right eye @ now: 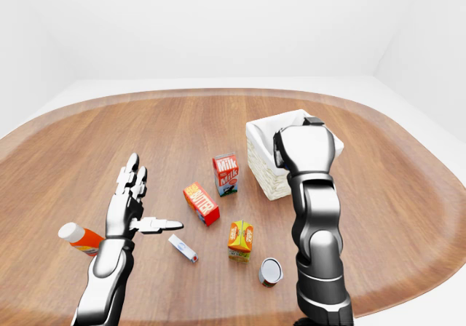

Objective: Pick up the alphabet soup and the tomato sauce, and put them in the basket.

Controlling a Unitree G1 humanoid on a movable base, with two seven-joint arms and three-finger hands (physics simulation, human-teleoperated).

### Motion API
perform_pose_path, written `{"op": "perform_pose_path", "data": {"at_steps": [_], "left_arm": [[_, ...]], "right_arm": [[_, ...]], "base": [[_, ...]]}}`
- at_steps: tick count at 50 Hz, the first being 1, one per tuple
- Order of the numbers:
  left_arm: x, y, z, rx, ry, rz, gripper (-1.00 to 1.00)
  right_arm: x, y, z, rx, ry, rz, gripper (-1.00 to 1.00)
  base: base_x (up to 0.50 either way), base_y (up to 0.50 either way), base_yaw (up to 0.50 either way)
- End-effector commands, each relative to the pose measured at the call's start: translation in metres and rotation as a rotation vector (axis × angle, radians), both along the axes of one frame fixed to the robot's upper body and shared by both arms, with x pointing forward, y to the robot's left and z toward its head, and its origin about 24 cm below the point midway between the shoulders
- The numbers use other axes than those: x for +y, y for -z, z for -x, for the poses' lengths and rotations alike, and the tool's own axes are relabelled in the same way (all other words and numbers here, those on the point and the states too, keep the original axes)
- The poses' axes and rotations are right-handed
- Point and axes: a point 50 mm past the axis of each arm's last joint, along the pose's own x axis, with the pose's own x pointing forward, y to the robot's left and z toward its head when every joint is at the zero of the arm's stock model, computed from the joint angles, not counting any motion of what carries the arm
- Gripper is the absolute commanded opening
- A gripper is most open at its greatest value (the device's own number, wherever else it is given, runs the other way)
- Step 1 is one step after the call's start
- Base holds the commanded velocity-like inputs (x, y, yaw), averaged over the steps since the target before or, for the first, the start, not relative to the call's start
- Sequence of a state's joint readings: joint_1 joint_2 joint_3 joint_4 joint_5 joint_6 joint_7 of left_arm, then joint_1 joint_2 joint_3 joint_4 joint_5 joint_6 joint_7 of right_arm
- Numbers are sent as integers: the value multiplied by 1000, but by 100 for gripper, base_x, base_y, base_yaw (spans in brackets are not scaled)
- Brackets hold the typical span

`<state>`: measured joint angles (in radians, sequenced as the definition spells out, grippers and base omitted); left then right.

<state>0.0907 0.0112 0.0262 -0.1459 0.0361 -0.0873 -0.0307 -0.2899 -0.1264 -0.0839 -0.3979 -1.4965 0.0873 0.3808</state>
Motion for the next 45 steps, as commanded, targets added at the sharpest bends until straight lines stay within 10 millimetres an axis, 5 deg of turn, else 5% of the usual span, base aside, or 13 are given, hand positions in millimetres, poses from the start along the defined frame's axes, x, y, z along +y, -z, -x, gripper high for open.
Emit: {"op": "perform_pose_path", "data": {"at_steps": [1, 15, 45], "left_arm": [[2, -1, 1, -5, -10, 5, 100], [1, -3, 2, -12, -7, 2, 100], [1, -3, 2, -12, -6, 1, 100]], "right_arm": [[-5, -15, -22, -2, 14, 42, -100], [3, -39, -56, 33, 13, 105, -100], [-10, -30, -146, 103, -6, -91, -100]], "base": [[0, 0, 0], [0, 0, 0], [0, 0, 0]]}}
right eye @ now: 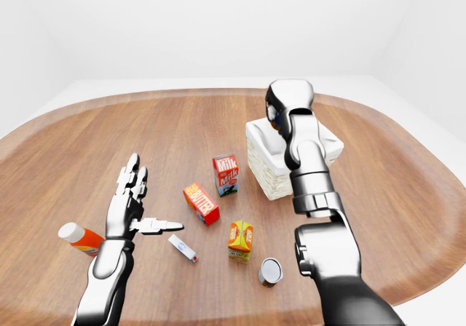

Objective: Pick up the alphabet soup and the tomato sauce, and put them in the basket.

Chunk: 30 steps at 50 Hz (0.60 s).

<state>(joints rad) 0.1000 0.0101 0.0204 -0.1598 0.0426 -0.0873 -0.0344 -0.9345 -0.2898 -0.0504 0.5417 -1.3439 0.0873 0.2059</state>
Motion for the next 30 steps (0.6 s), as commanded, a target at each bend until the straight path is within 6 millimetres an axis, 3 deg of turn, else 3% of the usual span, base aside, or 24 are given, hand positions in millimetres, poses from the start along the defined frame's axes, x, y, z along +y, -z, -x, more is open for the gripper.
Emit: {"op": "perform_pose_path", "data": {"at_steps": [1, 19, 30], "left_arm": [[2, -1, 0, -5, -13, 7, 100], [3, -3, -2, -13, -13, 11, 100], [2, -5, 0, -24, -11, 11, 100]], "right_arm": [[-7, 2, -25, -11, 29, -96, -100], [0, 1, -37, 55, 53, -170, -100], [12, 8, -38, 119, 38, -68, -100]], "base": [[0, 0, 0], [0, 0, 0], [0, 0, 0]]}}
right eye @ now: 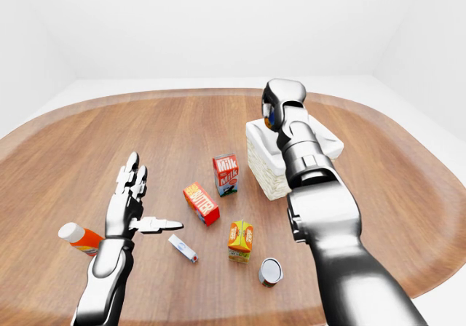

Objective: Pick up the alphabet soup and the tomato sauce, and put them in the basket.

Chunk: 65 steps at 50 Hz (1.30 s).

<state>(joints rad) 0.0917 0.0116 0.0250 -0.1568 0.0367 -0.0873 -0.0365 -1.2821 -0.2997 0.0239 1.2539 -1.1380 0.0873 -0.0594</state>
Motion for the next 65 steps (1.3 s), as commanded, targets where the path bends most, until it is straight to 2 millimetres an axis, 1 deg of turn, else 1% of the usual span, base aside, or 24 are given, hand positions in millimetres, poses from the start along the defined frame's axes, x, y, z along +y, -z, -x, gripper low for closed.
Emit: {"op": "perform_pose_path", "data": {"at_steps": [1, 5, 6, 11, 13, 15, 18, 22, 31, 36, 41, 47, 65], "left_arm": [[2, -4, 1, -18, -11, 7, 100], [1, -3, 1, -14, -10, 7, 100], [1, -3, 1, -12, -9, 6, 100], [2, -3, 0, -12, -8, 5, 100], [2, -1, -1, -4, -7, 6, 100], [1, -4, 0, -17, -5, 4, 100], [2, -2, 0, -10, -4, 5, 100], [2, 0, -1, 0, -4, 5, 100], [1, -2, 0, -10, -3, 3, 100], [1, -3, 0, -13, -2, 4, 100], [1, 0, -1, -2, -3, 4, 100], [1, -2, 0, -7, -2, 4, 100], [1, -1, 0, -6, -3, 4, 100]], "right_arm": [[12, -2, -2, 19, -18, 66, -100], [15, -1, -2, 32, -23, 82, -100], [16, 1, -2, 51, -28, 124, -100], [17, 3, -2, 66, -30, 121, -100], [19, 5, -2, 86, -34, 161, -100], [19, 7, -2, 93, -34, 140, -100], [18, 11, -2, 110, -33, 144, -100], [15, 15, -1, 125, -25, 143, -100], [11, 13, -1, 147, -17, 150, -100], [10, 20, 0, 166, -15, 154, -100], [9, 22, 0, 174, -12, 152, -100], [3, 30, 2, 186, 0, 132, -100], [-6, 34, 3, 187, 20, 101, -100]], "base": [[0, 0, 0], [0, 0, 0], [0, 0, 0], [0, 0, 0], [0, 0, 0], [0, 0, 0], [0, 0, 0], [0, 0, 0], [0, 0, 0], [0, 0, 0], [0, 0, 0], [0, 0, 0], [0, 0, 0]]}}
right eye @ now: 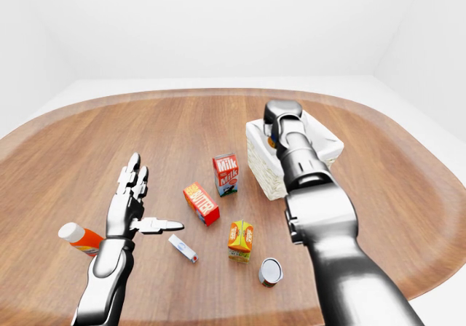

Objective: Pick up the alphabet soup and the tomato sauce, and put them in the basket.

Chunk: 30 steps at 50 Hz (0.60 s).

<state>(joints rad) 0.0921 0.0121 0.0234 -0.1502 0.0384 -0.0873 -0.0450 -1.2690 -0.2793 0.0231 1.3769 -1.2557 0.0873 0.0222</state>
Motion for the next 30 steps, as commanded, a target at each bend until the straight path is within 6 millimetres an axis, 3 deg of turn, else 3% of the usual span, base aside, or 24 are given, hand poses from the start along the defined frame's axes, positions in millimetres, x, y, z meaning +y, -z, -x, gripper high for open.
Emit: {"op": "perform_pose_path", "data": {"at_steps": [1, 29, 30], "left_arm": [[2, -3, 0, -14, -12, 6, 100], [2, -3, 0, -14, -13, 7, 100], [2, -3, 0, -14, -13, 7, 100]], "right_arm": [[-4, -4, 0, -28, 7, 2, -100], [-9, -5, 0, -24, 18, 2, -100], [-9, -5, 0, -22, 17, 1, -91]], "base": [[0, 0, 0], [0, 0, 0], [0, 0, 0]]}}
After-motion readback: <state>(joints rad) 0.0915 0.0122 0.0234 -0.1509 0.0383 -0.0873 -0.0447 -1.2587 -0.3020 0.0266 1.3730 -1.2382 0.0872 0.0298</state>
